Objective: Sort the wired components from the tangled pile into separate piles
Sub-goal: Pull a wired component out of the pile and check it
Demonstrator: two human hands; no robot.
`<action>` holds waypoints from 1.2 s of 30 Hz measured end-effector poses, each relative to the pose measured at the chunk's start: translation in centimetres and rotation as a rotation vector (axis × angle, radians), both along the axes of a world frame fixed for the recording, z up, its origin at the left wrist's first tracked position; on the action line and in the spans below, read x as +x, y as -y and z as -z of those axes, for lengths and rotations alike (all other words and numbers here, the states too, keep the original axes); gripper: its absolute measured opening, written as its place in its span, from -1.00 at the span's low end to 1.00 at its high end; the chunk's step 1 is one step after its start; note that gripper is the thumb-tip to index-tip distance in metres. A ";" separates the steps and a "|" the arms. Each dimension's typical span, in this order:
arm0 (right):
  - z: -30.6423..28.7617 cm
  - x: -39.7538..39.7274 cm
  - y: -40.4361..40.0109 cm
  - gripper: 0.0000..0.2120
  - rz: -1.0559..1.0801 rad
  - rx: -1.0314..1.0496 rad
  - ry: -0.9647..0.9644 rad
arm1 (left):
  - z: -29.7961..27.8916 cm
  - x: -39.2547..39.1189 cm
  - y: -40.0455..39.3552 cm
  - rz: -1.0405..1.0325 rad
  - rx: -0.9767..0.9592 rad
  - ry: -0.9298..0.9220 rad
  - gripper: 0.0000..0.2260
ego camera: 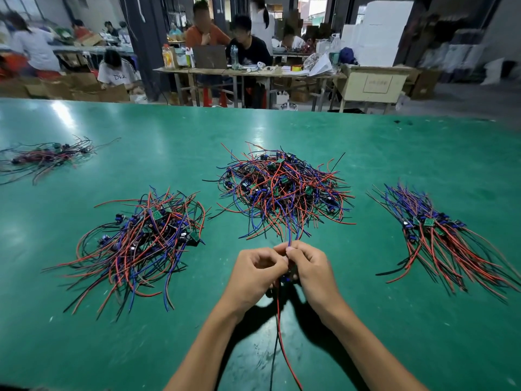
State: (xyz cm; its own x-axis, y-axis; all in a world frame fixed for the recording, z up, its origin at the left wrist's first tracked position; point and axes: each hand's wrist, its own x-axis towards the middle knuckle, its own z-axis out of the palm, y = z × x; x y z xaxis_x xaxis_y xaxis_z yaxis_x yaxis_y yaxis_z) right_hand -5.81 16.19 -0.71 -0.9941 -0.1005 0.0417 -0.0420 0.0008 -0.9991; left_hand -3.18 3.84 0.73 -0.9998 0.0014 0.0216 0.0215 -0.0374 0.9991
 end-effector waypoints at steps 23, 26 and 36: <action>-0.9 -1.9 -3.6 -0.79 -0.201 -0.095 0.109 | -0.7 0.6 0.6 0.198 -0.036 0.121 -0.77; -1.1 -1.9 -3.9 -0.74 -0.108 -0.144 0.102 | -0.6 0.6 0.9 0.220 0.009 0.118 -0.78; -1.3 -2.3 -5.1 -0.72 0.179 -0.168 -0.017 | -0.1 0.6 2.1 0.269 0.022 0.107 -0.63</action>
State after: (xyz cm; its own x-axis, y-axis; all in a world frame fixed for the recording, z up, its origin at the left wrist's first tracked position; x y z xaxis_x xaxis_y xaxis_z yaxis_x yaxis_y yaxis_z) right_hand -8.13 21.24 0.63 -0.9944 0.0871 0.0601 -0.0732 -0.1559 -0.9850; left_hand -2.56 1.73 0.79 -0.9603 0.2671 -0.0810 -0.0974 -0.0488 0.9940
